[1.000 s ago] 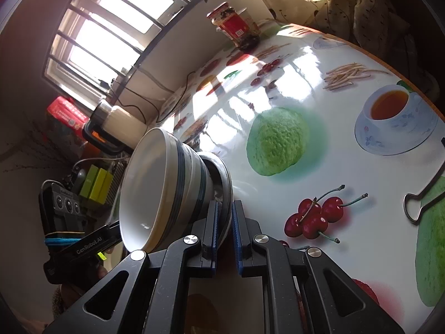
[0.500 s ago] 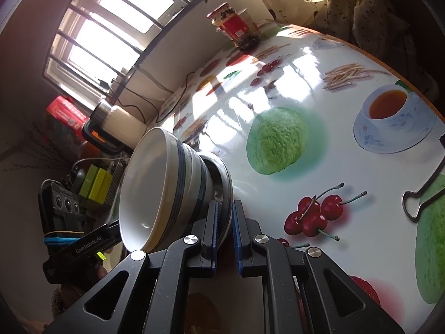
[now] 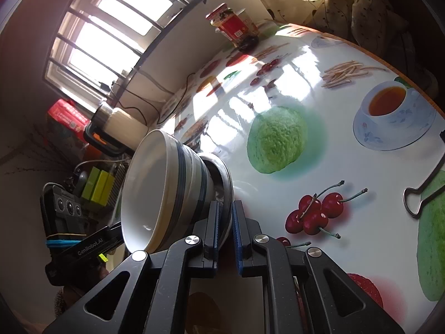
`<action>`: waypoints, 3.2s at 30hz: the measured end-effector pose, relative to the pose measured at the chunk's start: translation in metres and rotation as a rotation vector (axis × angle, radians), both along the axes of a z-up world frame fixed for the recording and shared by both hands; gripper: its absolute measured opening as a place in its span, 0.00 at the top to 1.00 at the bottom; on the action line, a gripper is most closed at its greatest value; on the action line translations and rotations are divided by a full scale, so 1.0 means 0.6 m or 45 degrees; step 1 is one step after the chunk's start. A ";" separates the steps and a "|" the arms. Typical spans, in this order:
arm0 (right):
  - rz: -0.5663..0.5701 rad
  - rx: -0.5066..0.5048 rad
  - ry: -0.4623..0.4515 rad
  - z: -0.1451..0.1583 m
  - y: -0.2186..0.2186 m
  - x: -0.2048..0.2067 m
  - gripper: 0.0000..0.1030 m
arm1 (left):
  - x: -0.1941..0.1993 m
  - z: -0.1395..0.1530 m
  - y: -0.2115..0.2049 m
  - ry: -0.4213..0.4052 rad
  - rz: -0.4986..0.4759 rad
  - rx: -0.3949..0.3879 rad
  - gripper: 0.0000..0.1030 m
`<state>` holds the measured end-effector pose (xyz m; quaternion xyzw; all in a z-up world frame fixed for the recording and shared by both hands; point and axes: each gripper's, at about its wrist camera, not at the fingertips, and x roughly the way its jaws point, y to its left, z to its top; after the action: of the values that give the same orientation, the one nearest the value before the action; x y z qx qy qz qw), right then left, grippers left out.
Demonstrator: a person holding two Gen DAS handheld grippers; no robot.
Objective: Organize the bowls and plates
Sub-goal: 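Carry the bowl stack with both grippers toward the cream plate stack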
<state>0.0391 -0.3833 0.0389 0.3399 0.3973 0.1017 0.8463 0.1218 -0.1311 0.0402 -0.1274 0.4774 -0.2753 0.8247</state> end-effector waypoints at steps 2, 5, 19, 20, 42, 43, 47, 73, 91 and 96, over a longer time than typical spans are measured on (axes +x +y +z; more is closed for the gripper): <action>0.001 -0.013 -0.001 0.000 0.000 0.000 0.90 | 0.000 0.000 -0.001 -0.001 -0.001 0.000 0.93; -0.001 -0.005 -0.002 0.000 0.000 -0.001 0.90 | 0.001 -0.003 0.003 0.018 0.001 -0.027 0.93; 0.000 0.011 -0.009 0.002 0.001 0.000 0.90 | -0.003 0.002 0.010 0.004 0.020 -0.025 0.93; 0.002 0.011 -0.013 0.003 0.001 0.000 0.90 | -0.004 0.004 0.010 -0.002 0.020 -0.025 0.93; 0.072 -0.002 -0.063 0.039 0.037 0.009 0.90 | -0.025 0.040 0.054 -0.064 0.107 -0.039 0.93; 0.078 -0.002 -0.066 0.041 0.039 0.010 0.90 | -0.026 0.042 0.058 -0.068 0.114 -0.039 0.93; 0.101 -0.003 -0.076 0.047 0.050 0.013 0.90 | -0.032 0.051 0.070 -0.084 0.137 -0.038 0.93; 0.257 -0.008 -0.101 0.069 0.130 0.038 0.90 | -0.064 0.074 0.156 -0.113 0.294 -0.023 0.93; 0.398 0.005 -0.102 0.071 0.200 0.059 0.90 | -0.095 0.076 0.228 -0.118 0.435 0.002 0.94; 0.442 0.003 -0.097 0.070 0.221 0.065 0.90 | -0.102 0.075 0.246 -0.114 0.475 0.004 0.94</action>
<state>0.0783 -0.2504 0.0806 0.2632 0.4173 0.2597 0.8301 0.0604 0.0167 0.0849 -0.2001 0.4089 -0.1221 0.8820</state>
